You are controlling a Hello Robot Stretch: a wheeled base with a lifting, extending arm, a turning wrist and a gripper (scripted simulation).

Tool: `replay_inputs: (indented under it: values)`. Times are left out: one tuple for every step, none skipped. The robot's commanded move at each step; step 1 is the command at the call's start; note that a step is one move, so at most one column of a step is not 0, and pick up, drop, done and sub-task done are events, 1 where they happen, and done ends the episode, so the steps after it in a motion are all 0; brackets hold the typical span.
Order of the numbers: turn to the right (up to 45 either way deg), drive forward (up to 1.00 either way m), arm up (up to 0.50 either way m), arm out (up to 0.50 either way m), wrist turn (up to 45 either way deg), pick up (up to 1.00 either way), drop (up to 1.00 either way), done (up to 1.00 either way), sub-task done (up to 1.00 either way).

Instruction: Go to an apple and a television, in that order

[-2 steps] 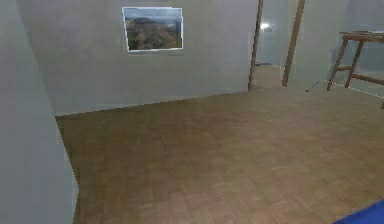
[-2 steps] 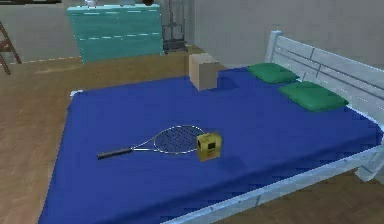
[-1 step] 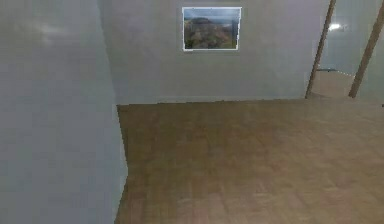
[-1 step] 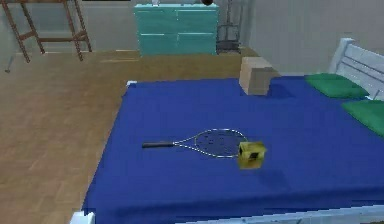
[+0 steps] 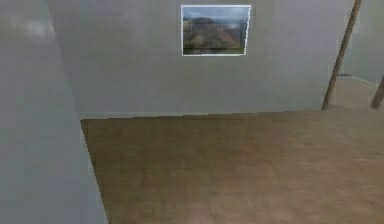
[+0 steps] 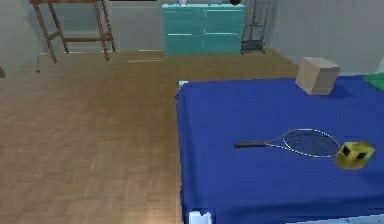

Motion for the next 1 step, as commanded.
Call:
replay_inputs:
  values:
    - [-15.0, 0.0, 0.0, 0.0, 0.0, 0.0, 0.0, 0.0, 0.0]
